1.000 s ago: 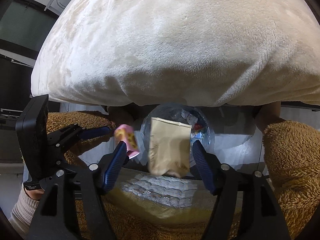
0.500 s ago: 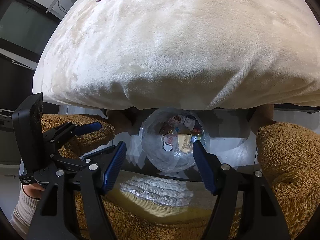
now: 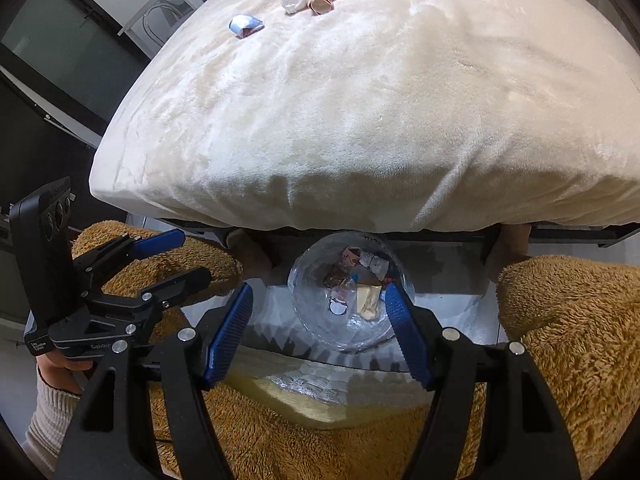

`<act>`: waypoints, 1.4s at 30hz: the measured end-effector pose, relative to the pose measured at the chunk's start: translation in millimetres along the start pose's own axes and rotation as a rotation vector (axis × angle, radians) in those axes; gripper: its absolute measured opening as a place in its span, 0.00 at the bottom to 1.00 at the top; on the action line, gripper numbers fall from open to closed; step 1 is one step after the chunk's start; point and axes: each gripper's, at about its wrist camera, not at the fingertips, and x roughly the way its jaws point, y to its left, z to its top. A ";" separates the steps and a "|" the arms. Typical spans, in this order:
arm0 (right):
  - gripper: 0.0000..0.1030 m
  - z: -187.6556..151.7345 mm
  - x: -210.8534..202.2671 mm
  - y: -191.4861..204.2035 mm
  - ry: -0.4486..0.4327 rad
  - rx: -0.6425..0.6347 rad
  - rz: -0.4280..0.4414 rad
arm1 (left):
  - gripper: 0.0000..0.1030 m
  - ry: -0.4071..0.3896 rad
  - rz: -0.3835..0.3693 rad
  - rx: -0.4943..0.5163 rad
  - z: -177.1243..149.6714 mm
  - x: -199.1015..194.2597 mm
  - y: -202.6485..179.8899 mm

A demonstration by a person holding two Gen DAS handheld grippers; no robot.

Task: Collect trash
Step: 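Move both open tools back over the remaining trash on the bed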

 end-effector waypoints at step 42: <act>0.66 91.8 -65.2 16.2 -0.210 -0.077 0.010 | 0.75 -0.212 0.085 -0.027 97.7 -66.9 20.5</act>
